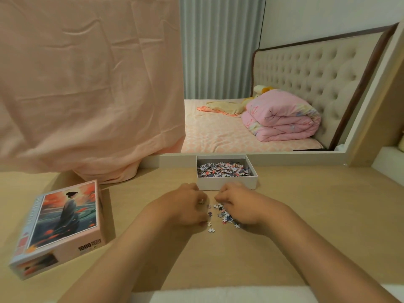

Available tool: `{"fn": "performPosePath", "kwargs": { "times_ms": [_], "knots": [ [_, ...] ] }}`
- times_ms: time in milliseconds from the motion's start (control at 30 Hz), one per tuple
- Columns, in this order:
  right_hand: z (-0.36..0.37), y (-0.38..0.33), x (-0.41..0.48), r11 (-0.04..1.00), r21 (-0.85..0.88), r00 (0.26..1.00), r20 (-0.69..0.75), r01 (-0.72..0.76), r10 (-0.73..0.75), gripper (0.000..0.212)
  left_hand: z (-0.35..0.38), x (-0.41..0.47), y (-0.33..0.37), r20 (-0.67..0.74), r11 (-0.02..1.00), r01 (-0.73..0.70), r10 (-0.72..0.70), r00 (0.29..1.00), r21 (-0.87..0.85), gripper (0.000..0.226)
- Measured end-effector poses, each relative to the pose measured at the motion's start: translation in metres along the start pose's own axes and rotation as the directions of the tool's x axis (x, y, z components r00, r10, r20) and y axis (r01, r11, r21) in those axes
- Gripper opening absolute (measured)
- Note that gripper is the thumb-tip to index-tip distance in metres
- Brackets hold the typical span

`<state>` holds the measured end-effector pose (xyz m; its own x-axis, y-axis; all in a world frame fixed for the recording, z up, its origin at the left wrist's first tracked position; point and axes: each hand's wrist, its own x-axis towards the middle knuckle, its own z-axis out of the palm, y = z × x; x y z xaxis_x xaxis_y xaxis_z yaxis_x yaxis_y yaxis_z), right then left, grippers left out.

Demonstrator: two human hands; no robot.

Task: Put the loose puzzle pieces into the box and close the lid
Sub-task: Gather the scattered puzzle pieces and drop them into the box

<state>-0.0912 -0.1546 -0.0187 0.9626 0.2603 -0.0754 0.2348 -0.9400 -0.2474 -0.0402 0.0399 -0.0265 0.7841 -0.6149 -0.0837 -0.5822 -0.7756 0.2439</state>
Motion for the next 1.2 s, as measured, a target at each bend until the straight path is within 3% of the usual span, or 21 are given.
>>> {"fn": "performPosePath", "kwargs": {
  "times_ms": [167, 233, 333, 400, 433, 567, 667, 733, 833, 933, 967, 1100, 1200],
  "knots": [
    [-0.005, -0.002, -0.016, 0.995, 0.095, 1.0, 0.004, -0.019, 0.019, 0.037, 0.006, -0.01, 0.012, -0.021, 0.988, -0.111, 0.109, 0.994, -0.106, 0.043],
    [-0.011, 0.002, -0.024, 0.986, 0.16, 0.998, -0.03, -0.052, 0.057, 0.036, -0.002, -0.015, 0.013, -0.014, 0.981, -0.093, 0.092, 0.996, -0.17, 0.05],
    [-0.015, 0.012, -0.032, 0.986, 0.107, 0.992, 0.011, -0.128, 0.127, 0.031, -0.009, -0.023, 0.004, 0.021, 0.998, -0.036, 0.037, 0.999, -0.052, 0.054],
    [-0.013, 0.013, -0.036, 0.982, 0.006, 0.979, 0.077, -0.188, 0.187, 0.012, -0.007, -0.027, 0.003, 0.032, 1.0, -0.011, 0.011, 0.999, 0.016, 0.049],
    [-0.011, 0.012, -0.036, 0.978, -0.002, 0.973, 0.101, -0.207, 0.206, 0.016, -0.005, -0.027, 0.004, 0.022, 1.0, -0.021, 0.021, 1.0, 0.008, 0.047],
    [-0.006, 0.001, -0.03, 0.99, 0.055, 0.99, 0.071, -0.128, 0.124, 0.008, 0.0, -0.019, 0.022, -0.056, 0.992, -0.121, 0.119, 0.991, -0.03, 0.031],
    [-0.002, -0.001, -0.022, 0.991, 0.096, 0.995, 0.052, -0.088, 0.084, 0.02, 0.004, -0.013, 0.034, -0.091, 0.982, -0.178, 0.171, 0.981, -0.068, 0.028],
    [0.0, 0.003, -0.018, 0.989, 0.111, 0.995, 0.04, -0.093, 0.089, 0.005, 0.003, -0.01, 0.033, -0.09, 0.984, -0.15, 0.141, 0.986, -0.097, 0.031],
    [-0.004, 0.008, -0.02, 0.982, 0.134, 0.991, 0.056, -0.13, 0.123, 0.026, 0.002, -0.009, 0.023, -0.022, 0.991, -0.085, 0.083, 0.996, -0.1, 0.041],
    [-0.003, 0.004, -0.021, 0.983, 0.067, 0.981, 0.108, -0.168, 0.16, 0.042, 0.005, -0.009, 0.02, 0.098, 0.999, -0.038, 0.04, 0.994, -0.024, 0.086],
    [-0.001, 0.003, -0.02, 0.984, 0.067, 0.982, 0.107, -0.163, 0.155, 0.043, 0.007, -0.007, 0.021, 0.1, 0.998, -0.052, 0.053, 0.994, -0.021, 0.088],
    [0.004, 0.001, -0.011, 0.977, 0.164, 0.991, 0.055, -0.132, 0.125, 0.034, 0.009, -0.002, 0.03, 0.004, 0.986, -0.149, 0.149, 0.989, -0.075, 0.051],
    [0.002, -0.001, -0.011, 0.971, 0.179, 0.987, 0.023, -0.159, 0.158, 0.035, 0.011, -0.001, 0.03, -0.082, 0.985, -0.135, 0.127, 0.989, -0.108, 0.044]
  ]
}}
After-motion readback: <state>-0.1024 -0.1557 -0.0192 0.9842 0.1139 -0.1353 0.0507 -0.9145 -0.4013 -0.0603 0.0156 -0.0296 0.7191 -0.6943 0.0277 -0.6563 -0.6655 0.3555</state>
